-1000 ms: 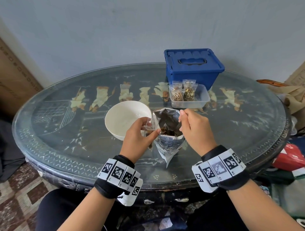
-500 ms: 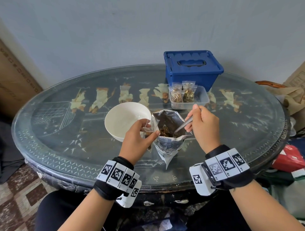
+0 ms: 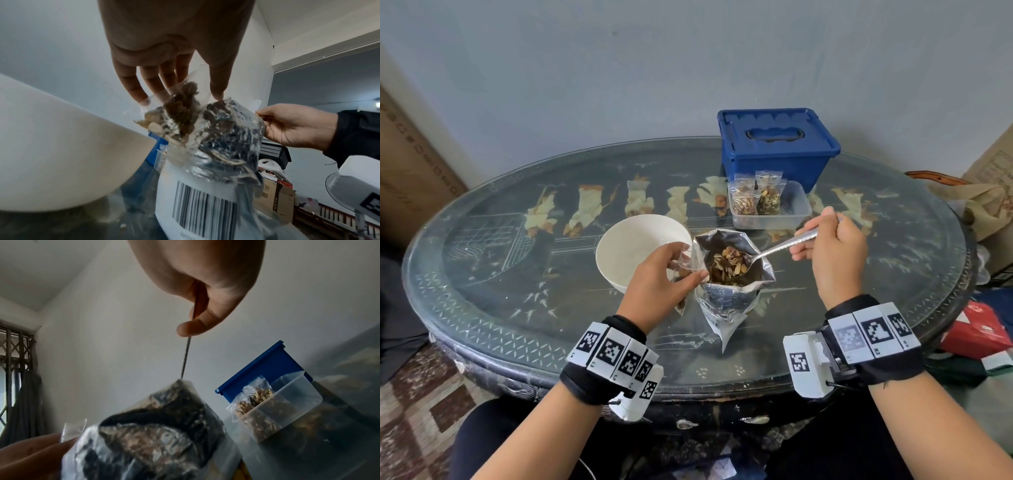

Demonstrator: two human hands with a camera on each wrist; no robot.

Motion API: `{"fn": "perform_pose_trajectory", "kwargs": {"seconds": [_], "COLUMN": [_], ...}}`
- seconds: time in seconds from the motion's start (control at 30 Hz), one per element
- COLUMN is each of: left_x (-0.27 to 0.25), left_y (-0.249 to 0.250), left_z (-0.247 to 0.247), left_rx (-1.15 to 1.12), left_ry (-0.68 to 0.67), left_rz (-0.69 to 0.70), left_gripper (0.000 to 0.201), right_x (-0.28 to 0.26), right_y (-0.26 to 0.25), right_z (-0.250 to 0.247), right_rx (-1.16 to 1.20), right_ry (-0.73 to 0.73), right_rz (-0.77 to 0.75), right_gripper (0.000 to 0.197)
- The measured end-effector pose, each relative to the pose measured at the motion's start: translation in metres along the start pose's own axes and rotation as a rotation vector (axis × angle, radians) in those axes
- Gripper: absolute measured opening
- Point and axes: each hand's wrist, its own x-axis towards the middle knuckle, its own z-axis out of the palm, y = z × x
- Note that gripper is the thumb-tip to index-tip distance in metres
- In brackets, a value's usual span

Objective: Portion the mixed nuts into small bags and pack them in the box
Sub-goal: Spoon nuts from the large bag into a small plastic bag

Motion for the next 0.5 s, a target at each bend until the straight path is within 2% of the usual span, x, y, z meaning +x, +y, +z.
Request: {"fn": "perform_pose_trajectory", "kwargs": {"seconds": [0.5], "left_x": [0.027], "left_y": [0.021], "left_z": [-0.018], "left_rx": [0.332], "left_ry": [-0.202], "left_rz": [0.181], "left_gripper": [0.058], "right_x": [0.01], "right_y": [-0.028], "right_z": [-0.011], "right_rx": [0.136], "right_ry": [0.063], "right_rz": [-0.039], "right_gripper": [0.038]}}
